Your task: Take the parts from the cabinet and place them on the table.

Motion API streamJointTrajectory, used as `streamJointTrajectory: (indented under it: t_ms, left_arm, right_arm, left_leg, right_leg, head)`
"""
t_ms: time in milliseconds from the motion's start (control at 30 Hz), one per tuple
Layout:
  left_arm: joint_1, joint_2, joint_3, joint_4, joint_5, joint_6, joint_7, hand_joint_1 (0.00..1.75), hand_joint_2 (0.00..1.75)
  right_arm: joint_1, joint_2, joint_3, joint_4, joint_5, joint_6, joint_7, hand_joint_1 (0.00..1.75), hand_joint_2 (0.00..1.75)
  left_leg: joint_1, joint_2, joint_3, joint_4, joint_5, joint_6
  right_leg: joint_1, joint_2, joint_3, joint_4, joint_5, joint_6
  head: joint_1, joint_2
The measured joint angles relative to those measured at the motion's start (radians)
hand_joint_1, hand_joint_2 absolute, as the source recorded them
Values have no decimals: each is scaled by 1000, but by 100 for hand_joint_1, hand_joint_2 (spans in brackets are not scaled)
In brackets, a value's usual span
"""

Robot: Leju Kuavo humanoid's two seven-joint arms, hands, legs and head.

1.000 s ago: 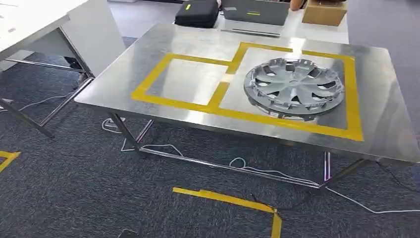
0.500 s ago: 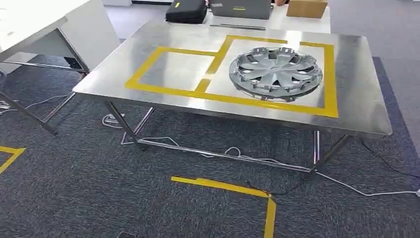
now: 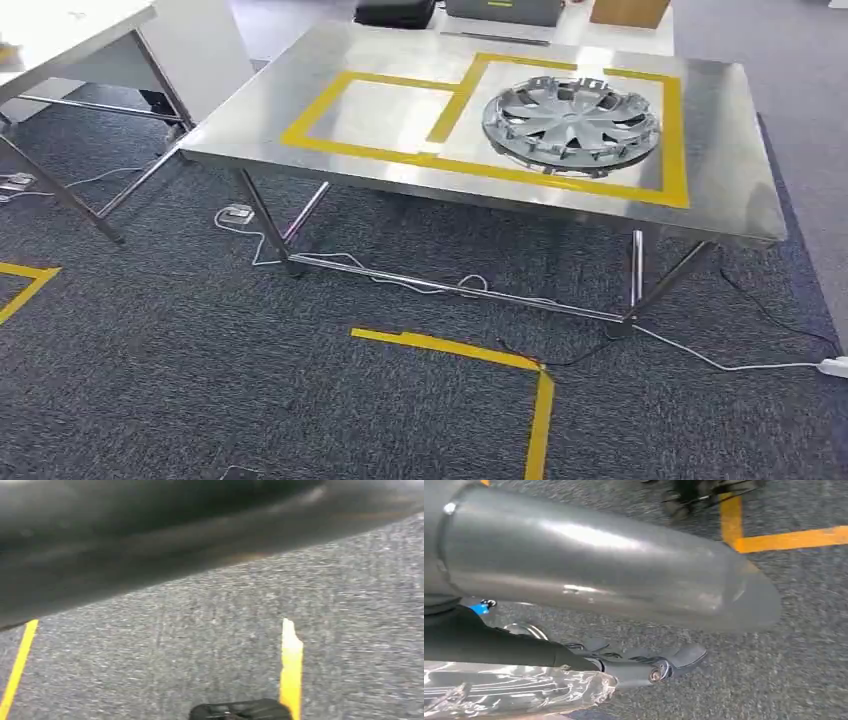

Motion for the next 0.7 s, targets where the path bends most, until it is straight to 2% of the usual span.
streamJointTrajectory:
  t_ms: [33, 67, 100, 133, 167, 200, 233, 267, 333, 367, 400, 433, 467, 500, 533, 567, 600, 633, 667, 700]
  left_arm:
    - [0, 0, 2, 0, 1, 0, 0, 0, 0]
    - [1, 0, 3, 0, 1, 1, 0, 0, 0]
    - [1, -1, 6, 0, 1, 2, 0, 0, 0]
    - [1, -1, 7, 0, 3, 3, 0, 0, 0]
    - [2, -3, 7, 0, 6, 3, 0, 0, 0]
    - [2, -4, 8, 0, 7, 6, 0, 0, 0]
    - [3, -6, 8, 0, 8, 10, 0, 0, 0]
    - [3, -6, 10, 0, 11, 16, 0, 0, 0]
    - [4, -6, 14, 0, 16, 18, 0, 0, 0]
    - [6, -6, 16, 0, 16, 20, 0, 0, 0]
    - [7, -4, 19, 0, 17, 21, 0, 0, 0]
    - [12, -5, 23, 0, 17, 22, 0, 0, 0]
    - [14, -5, 24, 0, 18, 22, 0, 0, 0]
    - [14, -5, 25, 0, 18, 23, 0, 0, 0]
    - [14, -5, 26, 0, 18, 23, -1, 0, 0]
    - [13, -5, 29, 0, 18, 23, -3, 0, 0]
    - [13, -5, 32, 0, 19, 23, -6, 0, 0]
    - [14, -5, 33, 0, 19, 23, -11, 0, 0]
    - [15, -5, 34, 0, 19, 23, -19, 0, 0]
    - [14, -5, 34, 0, 18, 24, -27, 0, 0]
  right_arm:
    - [0, -3, 3, 3, 5, 3, 0, 0, 0]
    - [0, -6, 4, 5, 6, 6, 0, 0, 0]
    - [1, -8, 6, 6, 6, 8, 0, 0, 0]
    - [2, -10, 10, 7, 7, 10, 2, 0, 0]
    - [2, -13, 11, 8, 7, 13, 2, 0, 0]
    - [-1, -14, 15, 10, 9, 17, 1, 0, 0]
    - [-4, -15, 18, 11, 11, 19, 0, 0, 0]
    - [-6, -15, 21, 13, 18, 25, -2, 0, 0]
    - [-4, -15, 23, 16, 21, 29, -2, 0, 0]
    - [-2, -15, 26, 17, 24, 30, -2, 0, 0]
    - [0, -15, 27, 22, 25, 31, -2, 0, 0]
    - [0, -15, 27, 22, 25, 32, -1, 0, 0]
    - [0, -16, 28, 22, 26, 33, -2, 0, 0]
    - [1, -16, 29, 23, 27, 34, -2, 0, 0]
    - [1, -16, 31, 24, 34, 36, -2, 0, 0]
    - [1, -16, 36, 25, 44, 40, -1, 0, 0]
    - [2, -16, 43, 27, 53, 47, 0, 0, 0]
    - [3, -16, 48, 28, 61, 51, 1, 0, 0]
    - [4, -16, 52, 30, 65, 53, 2, 0, 0]
    - [6, -16, 56, 30, 72, 57, 4, 0, 0]
  left_leg:
    - [-2, 1, -18, 1, 13, 0]
    - [-4, 2, -37, 3, 26, 0]
    - [-5, 2, -55, 5, 38, -1]
    - [-5, 2, -72, 7, 51, -3]
    - [-5, 1, -81, 9, 62, -6]
    - [-8, 1, -87, 12, 71, -10]
    - [-9, 2, -93, 15, 82, -15]
    - [-7, 5, -97, 14, 96, -20]
    - [-4, 5, -100, 11, 107, -25]
    - [-5, 5, -101, 10, 115, -29]
    - [-3, 0, -107, 14, 102, -36]
    - [-2, -4, -119, 40, 47, -47]
    - [4, -4, -136, 110, -27, -55]
    - [8, -4, -157, 191, -83, -61]
    - [12, -4, -176, 271, -120, -66]
    - [16, -4, -182, 328, -129, -71]
    - [20, -4, -167, 336, -103, -75]
    - [24, -4, -136, 303, -70, -77]
    - [26, 0, -88, 235, -38, -78]
    - [28, 15, -21, 136, -14, -79]
  right_leg:
    - [1, 0, 0, 41, 8, -1]
    - [1, 0, 19, 44, 42, -3]
    - [2, 0, 57, 12, 90, -5]
    - [3, 0, 117, -61, 130, -8]
    - [4, 0, 186, -152, 134, -12]
    - [7, -1, 269, -259, 104, -17]
    - [8, -2, 314, -343, 82, -21]
    - [11, 2, 304, -349, 78, -25]
    - [14, 1, 296, -345, 84, -31]
    - [13, 0, 290, -346, 93, -37]
    - [3, -5, 281, -349, 107, -46]
    - [4, -6, 269, -348, 118, -58]
    - [4, -6, 256, -347, 129, -60]
    - [4, -7, 241, -344, 140, -61]
    - [4, -10, 236, -338, 149, -60]
    - [3, -14, 215, -329, 156, -59]
    - [2, -17, 196, -320, 161, -57]
    - [1, -24, 182, -315, 163, -56]
    - [0, -30, 172, -311, 167, -52]
    - [-1, -37, 167, -306, 169, -48]
  head:
    - [-1, 0]
    - [0, 0]
    - [-1, 0]
    - [0, 0]
    - [0, 0]
    - [1, 0]
    - [-2, 0]
    - [-2, 0]
    - [0, 0]
    - [-1, 0]
    - [2, 0]
    - [-3, 0]
    - [-8, 0]
    - [-9, 0]
    - [-8, 0]
    - [-10, 0]
    - [-10, 0]
    - [-10, 0]
    - [-10, 0]
    - [-10, 0]
